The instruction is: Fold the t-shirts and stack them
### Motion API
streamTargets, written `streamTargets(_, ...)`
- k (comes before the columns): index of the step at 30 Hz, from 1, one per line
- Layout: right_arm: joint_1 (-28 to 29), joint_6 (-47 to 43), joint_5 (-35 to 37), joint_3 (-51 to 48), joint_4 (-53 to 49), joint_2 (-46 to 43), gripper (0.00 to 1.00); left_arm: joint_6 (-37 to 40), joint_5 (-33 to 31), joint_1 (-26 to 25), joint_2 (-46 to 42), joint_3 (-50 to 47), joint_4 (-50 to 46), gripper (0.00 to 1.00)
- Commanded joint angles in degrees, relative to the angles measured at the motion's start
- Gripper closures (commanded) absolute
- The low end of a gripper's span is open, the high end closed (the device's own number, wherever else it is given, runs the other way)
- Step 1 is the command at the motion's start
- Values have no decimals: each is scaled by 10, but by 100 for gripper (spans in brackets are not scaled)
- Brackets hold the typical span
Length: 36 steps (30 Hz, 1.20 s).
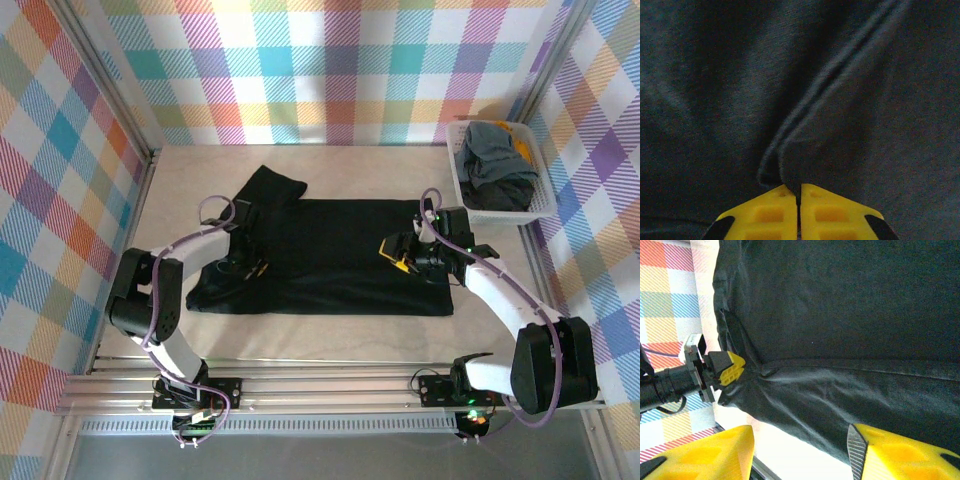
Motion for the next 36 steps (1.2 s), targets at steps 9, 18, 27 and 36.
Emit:
streamTargets(9,3,-3,5,11,-18,4,48,70,-10,-41,123,184,-72,97)
streamTargets(18,3,-3,5,5,-26,5,48,146,-6,-65,225,312,-127,87)
streamTargets(27,2,-12,78,1,-83,9,50,127,-115,-64,77,242,-143,39)
streamTargets(36,11,-65,189,14,-125,85,70,63,-49,56,-38,-9,-82,76)
